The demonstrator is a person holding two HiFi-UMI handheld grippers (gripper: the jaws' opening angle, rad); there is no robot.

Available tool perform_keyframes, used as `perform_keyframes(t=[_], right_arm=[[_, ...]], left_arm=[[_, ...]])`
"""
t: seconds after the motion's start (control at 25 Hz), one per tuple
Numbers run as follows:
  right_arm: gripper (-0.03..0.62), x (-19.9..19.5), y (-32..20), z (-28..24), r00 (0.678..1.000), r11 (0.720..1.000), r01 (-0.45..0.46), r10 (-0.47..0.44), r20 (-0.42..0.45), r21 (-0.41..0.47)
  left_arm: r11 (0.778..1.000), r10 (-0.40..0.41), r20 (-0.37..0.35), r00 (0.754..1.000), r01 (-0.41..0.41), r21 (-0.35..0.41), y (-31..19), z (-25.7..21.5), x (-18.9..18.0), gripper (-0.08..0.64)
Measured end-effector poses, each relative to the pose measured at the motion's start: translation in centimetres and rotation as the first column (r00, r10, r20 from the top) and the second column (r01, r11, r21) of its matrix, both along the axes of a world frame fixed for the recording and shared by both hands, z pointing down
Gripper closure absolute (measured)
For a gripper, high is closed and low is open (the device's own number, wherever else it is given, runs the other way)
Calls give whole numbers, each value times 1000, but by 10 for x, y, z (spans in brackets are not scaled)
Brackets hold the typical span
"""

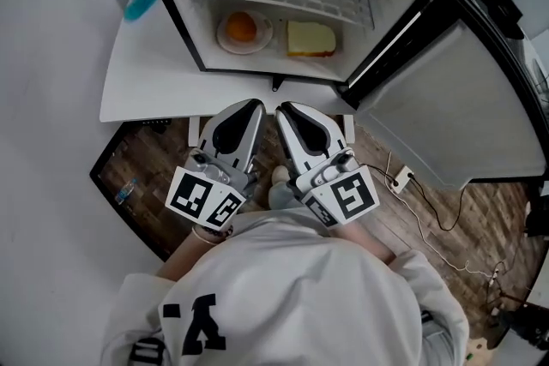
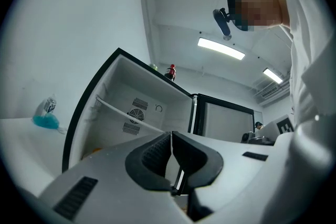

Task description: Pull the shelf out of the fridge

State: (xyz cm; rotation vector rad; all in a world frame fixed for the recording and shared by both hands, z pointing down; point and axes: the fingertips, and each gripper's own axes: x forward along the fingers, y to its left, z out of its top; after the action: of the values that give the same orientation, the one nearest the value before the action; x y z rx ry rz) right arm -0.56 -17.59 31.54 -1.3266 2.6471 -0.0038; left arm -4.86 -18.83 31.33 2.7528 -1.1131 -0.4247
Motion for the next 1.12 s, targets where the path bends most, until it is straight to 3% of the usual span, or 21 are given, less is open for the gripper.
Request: perform_keyframes(t=[0.4,0.72,1.12], right_arm=[[541,32,-67,0,1000,1000,15,-15,1,-2],[540,32,-92,2,1000,1000,27,-27,2,-11],[538,39,-117,7,997,996,-71,72,27,-49]], left_arm=[[999,-35,1,999,35,3,-67,-4,26,546],[999,-35,10,999,35,-9,-90,-3,31,546],[999,38,-23,999,-38,-10,-112,-5,29,545]])
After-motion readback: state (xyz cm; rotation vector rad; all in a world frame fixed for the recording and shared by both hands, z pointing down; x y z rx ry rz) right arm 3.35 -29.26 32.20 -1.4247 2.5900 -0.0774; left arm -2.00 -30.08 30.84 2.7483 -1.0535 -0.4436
